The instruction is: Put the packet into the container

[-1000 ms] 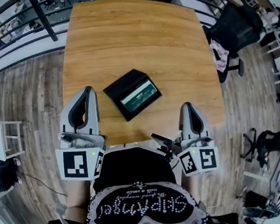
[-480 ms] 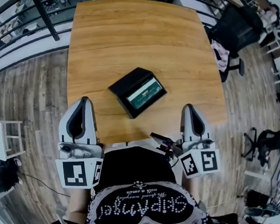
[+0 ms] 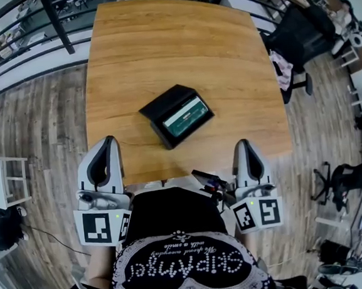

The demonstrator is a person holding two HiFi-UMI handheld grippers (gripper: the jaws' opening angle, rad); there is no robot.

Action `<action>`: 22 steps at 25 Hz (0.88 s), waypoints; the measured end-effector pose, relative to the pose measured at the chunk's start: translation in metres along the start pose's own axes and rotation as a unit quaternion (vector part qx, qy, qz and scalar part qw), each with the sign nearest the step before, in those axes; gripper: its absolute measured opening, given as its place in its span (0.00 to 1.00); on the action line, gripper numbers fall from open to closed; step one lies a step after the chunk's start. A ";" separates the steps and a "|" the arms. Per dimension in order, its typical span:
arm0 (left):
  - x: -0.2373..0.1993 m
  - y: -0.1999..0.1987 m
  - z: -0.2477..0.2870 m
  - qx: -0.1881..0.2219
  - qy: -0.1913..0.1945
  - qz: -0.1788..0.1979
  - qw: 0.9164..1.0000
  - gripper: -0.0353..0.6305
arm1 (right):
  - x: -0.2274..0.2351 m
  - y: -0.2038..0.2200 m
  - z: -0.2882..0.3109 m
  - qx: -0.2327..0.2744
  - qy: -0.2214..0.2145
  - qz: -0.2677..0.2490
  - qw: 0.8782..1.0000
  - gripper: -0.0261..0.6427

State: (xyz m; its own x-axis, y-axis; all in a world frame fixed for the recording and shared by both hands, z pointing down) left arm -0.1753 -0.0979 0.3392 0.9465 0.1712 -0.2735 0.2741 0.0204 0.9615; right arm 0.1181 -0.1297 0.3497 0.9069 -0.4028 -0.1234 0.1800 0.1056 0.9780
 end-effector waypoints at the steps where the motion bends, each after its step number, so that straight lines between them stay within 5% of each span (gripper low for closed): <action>1: 0.000 0.002 -0.002 0.000 0.000 -0.001 1.000 0.09 | 0.000 0.002 -0.001 -0.002 0.000 0.000 1.000 0.09; 12: 0.001 0.021 -0.007 -0.046 -0.001 -0.007 0.999 0.09 | -0.007 0.003 -0.008 -0.009 -0.004 -0.011 1.000 0.09; 22: 0.004 0.020 0.000 -0.041 0.012 0.002 0.999 0.09 | -0.003 0.006 -0.011 -0.012 0.006 -0.014 1.000 0.09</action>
State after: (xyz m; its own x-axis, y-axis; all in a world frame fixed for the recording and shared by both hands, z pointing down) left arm -0.1662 -0.0967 0.3576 0.9430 0.1955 -0.2694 0.2542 0.0994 0.9620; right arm 0.1210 -0.1177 0.3544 0.9058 -0.3950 -0.1533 0.2146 0.1157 0.9698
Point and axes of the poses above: the fingertips, and each gripper's own axes: z forward along the fingers, x to its right, y out of its underside, the point moved 3 cm from there along -z, backward along the fingers, and after that the axes turned 12 degrees about -z, right-handed, at the moved point
